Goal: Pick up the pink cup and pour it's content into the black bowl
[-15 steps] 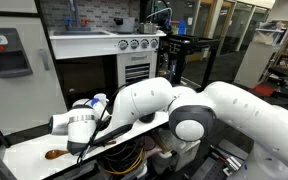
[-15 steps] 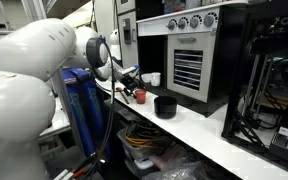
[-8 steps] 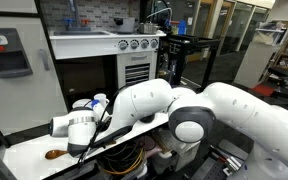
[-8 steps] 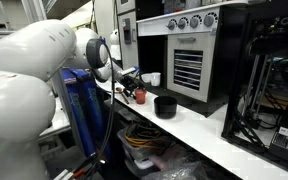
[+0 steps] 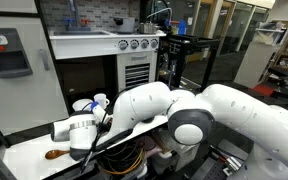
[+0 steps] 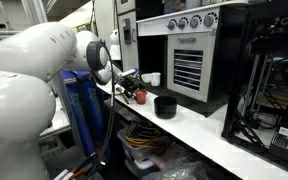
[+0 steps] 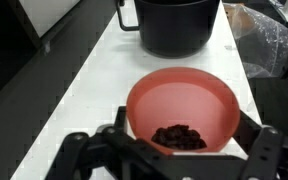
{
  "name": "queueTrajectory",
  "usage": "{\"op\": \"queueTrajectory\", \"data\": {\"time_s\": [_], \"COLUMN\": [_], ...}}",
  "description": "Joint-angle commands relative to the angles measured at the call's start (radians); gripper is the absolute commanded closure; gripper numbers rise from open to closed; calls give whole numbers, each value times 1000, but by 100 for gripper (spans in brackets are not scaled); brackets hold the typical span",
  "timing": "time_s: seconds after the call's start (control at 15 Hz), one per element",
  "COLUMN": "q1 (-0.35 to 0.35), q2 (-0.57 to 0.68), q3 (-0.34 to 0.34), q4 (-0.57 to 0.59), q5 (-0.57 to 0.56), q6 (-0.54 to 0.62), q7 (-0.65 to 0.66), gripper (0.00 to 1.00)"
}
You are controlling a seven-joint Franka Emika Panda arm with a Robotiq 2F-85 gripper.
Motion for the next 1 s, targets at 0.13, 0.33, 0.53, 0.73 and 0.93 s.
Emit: {"op": "queueTrajectory", "data": {"time_s": [0.13, 0.33, 0.53, 0.73, 0.93], "q1": [19, 21, 23, 24, 23], "q2": [43, 47, 46, 48, 50], "q3": [-17, -16, -16, -17, -17], "q4": [44, 45, 43, 41, 40], "q5": [-51, -62, -68, -76, -81], "q6": [-36, -40, -41, -43, -46], "q7": [-45, -46, -48, -51, -51], "gripper": [0, 0, 0, 0, 0]}}
